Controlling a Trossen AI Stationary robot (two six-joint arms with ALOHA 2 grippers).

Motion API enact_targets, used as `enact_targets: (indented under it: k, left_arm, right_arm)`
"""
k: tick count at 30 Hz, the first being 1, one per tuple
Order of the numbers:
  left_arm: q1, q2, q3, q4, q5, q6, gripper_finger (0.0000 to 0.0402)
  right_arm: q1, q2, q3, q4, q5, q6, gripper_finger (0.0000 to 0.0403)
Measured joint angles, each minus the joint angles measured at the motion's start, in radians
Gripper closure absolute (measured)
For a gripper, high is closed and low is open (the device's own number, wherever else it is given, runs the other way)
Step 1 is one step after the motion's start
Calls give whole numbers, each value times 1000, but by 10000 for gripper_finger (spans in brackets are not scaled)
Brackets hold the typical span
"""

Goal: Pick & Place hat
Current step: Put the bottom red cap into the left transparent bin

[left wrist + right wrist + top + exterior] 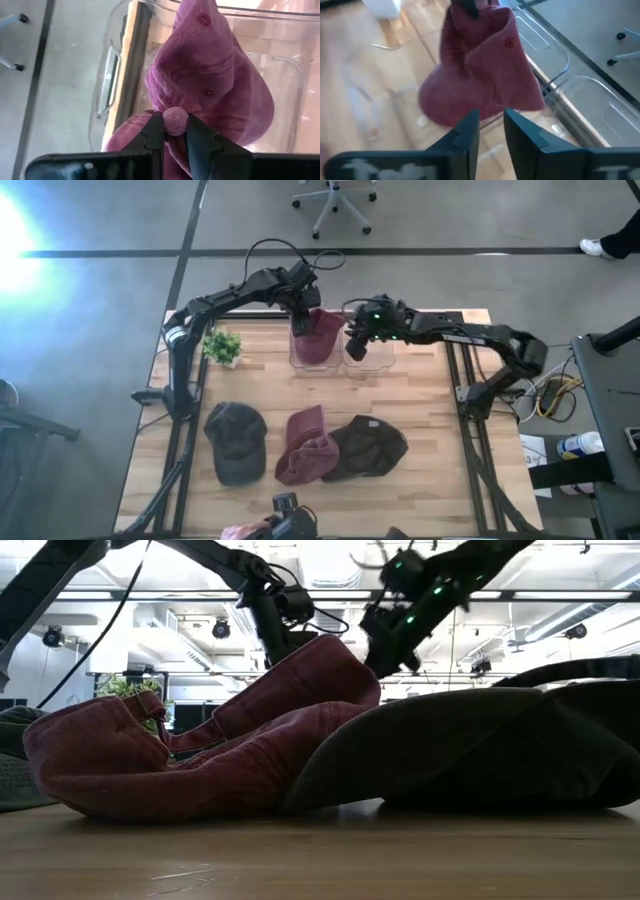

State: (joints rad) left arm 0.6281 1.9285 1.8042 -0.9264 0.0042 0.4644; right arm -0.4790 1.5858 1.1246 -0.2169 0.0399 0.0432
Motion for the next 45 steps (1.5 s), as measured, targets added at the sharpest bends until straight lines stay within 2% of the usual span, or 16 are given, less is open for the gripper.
enact_targets:
  k: [4,9,17,21,24,32,36,42,45]
  left_arm:
    - [-2,0,-2,0,5,-4,354]
    - [-2,-5,0,-2,6,-14,353]
    - [-3,-37,0,0,13,-18,350]
    - [-3,-39,0,0,17,-20,349]
    - [-3,-39,-12,-6,18,-21,349]
    - [-3,-39,-42,6,15,-21,349]
    - [-3,-46,-31,2,-27,-19,346]
    - [-2,-70,-2,9,-129,6,320]
    - [3,-84,-8,18,-123,2,311]
  right_arm:
    - [-35,119,98,-7,-2,-25,358]
    - [-77,259,227,-72,-92,-22,386]
    - [-86,431,438,-151,-139,-86,390]
    - [-86,508,531,-228,-196,-106,390]
    - [-84,555,577,-311,-200,-107,390]
    - [-86,574,595,-356,-197,-132,390]
    - [-90,572,585,-355,-192,-132,390]
    - [-90,569,577,-358,-172,-139,390]
    - [-91,563,574,-368,-171,-156,390]
